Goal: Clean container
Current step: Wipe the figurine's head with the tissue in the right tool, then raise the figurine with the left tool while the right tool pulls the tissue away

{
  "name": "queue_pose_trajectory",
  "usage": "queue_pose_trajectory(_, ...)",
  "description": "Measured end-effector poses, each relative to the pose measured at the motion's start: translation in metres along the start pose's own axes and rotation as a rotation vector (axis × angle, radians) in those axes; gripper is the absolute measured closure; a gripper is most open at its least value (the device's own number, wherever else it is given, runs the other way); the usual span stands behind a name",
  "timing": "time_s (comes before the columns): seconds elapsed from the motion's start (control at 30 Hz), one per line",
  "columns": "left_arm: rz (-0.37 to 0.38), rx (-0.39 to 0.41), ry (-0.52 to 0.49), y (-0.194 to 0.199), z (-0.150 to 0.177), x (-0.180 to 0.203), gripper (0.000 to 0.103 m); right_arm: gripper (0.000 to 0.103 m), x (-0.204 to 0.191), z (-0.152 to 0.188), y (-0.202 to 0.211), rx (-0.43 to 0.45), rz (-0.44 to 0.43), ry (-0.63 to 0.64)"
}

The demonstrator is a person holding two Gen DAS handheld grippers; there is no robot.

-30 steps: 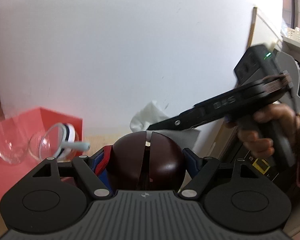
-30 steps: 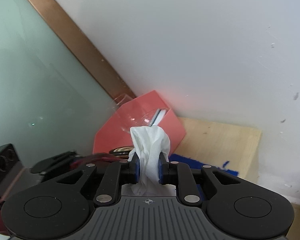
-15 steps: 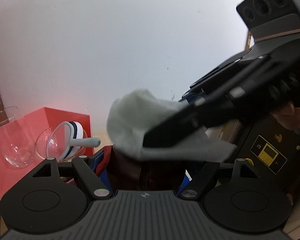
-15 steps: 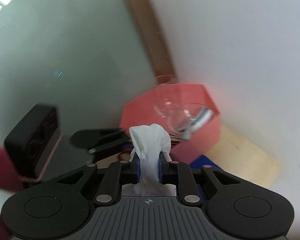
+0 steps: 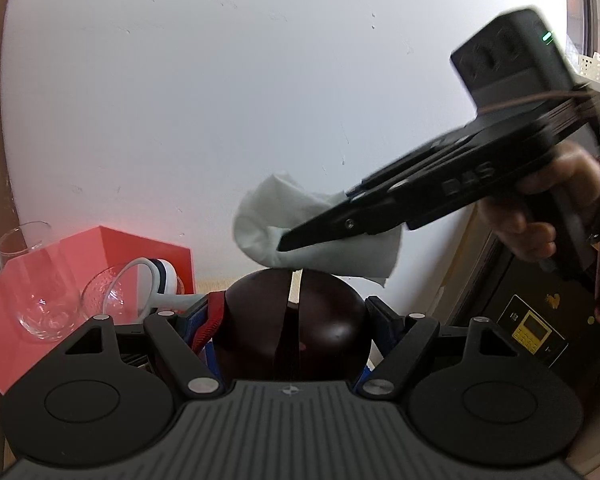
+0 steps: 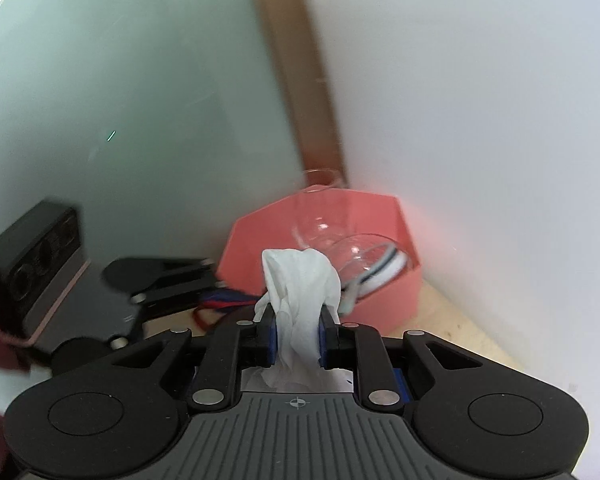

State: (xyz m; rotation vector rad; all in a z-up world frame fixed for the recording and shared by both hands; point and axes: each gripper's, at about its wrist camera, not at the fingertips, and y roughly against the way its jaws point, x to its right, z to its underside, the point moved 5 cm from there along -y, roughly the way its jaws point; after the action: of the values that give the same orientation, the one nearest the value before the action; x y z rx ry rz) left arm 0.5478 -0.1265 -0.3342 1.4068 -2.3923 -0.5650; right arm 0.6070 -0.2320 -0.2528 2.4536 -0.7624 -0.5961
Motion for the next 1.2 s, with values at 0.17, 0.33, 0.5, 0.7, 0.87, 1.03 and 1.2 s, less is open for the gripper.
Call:
queue_pose_trajectory(0.17, 0.022, -0.001, -0.016, 0.004, -0.003, 0.0, 0.02, 0.082, 0.01, 0.009, -0.005, -0.063, 0.08, 0.015)
queue_pose_trajectory(0.33, 0.019, -0.003, -0.026, 0.008, -0.004, 0.001, 0.02, 0.082, -0.004, 0.0, -0.002, -0.078, 0.104, 0.109)
queue_pose_trajectory(0.5, 0.011, 0.008, -0.032, 0.014, -0.011, -0.003, 0.02, 0.083, -0.015, -0.012, 0.009, -0.036, 0.08, 0.122)
queue_pose_trajectory(0.7, 0.039, 0.02, -0.036, 0.02, -0.017, -0.003, 0.02, 0.082, -0.048, -0.02, 0.02, 0.008, -0.028, 0.082)
queue_pose_trajectory(0.87, 0.092, 0.043, 0.087, 0.033, -0.024, -0.016, 0.02, 0.082, -0.033, -0.013, 0.026, 0.093, -0.085, -0.048)
queue_pose_trajectory(1.03, 0.165, 0.109, 0.264, 0.054, -0.044, -0.036, 0.02, 0.083, 0.049, 0.017, 0.047, 0.303, -0.138, -0.518)
queue_pose_trajectory(1.2, 0.257, 0.147, 0.45, 0.069, -0.062, -0.055, 0.02, 0.083, 0.073, 0.043, 0.043, 0.477, -0.286, -0.838)
